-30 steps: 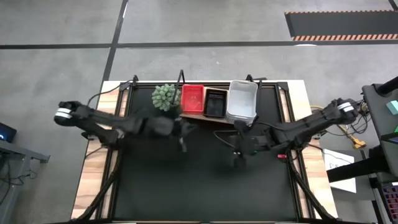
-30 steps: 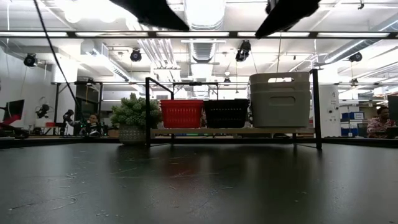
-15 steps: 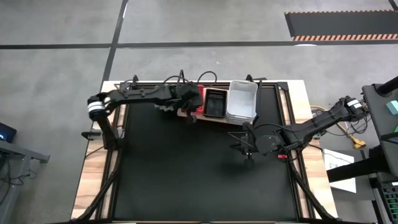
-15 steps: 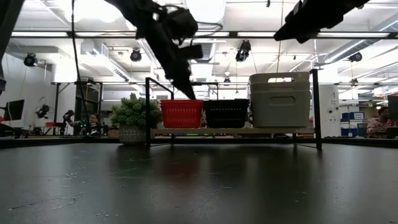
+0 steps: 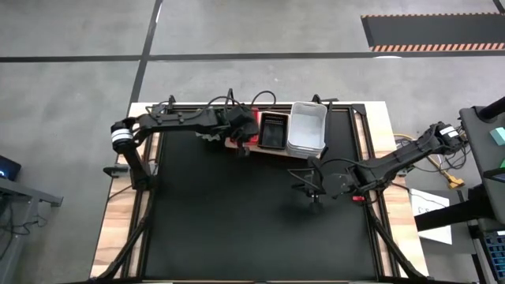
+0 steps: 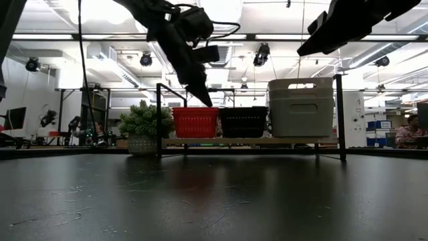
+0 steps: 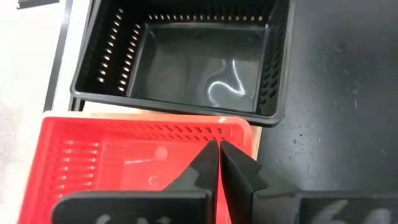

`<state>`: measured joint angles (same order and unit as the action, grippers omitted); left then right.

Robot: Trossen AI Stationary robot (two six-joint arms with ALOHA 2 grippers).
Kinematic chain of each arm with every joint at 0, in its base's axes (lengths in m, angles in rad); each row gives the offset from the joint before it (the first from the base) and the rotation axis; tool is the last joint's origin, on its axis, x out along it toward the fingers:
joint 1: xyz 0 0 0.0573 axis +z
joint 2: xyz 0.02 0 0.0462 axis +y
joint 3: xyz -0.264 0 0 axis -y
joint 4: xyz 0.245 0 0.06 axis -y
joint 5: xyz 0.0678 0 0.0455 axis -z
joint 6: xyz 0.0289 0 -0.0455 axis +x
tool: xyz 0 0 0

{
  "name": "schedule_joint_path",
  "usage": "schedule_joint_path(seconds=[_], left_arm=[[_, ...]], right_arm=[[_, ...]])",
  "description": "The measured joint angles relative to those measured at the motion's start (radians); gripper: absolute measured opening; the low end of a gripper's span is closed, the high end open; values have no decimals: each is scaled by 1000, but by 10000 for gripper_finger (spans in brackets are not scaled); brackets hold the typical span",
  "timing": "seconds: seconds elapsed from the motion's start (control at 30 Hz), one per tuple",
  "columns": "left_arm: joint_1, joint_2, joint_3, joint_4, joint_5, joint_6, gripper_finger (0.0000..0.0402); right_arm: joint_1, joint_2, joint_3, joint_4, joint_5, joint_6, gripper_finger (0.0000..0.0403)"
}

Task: Stack baskets on shelf by color
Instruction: Adjust the stacked red baskets on the shelf

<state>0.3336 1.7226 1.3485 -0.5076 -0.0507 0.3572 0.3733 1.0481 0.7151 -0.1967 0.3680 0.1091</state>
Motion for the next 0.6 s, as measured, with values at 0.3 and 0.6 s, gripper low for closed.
schedule_joint_path(seconds=[0.3,0.6], left_arm=[[0,9,-18,49,0,0,0],[0,5,-18,28,34,-4,0]], right_arm=[[0,0,-1,-1,0,8,9],[0,0,-1,-3,0,11,9]])
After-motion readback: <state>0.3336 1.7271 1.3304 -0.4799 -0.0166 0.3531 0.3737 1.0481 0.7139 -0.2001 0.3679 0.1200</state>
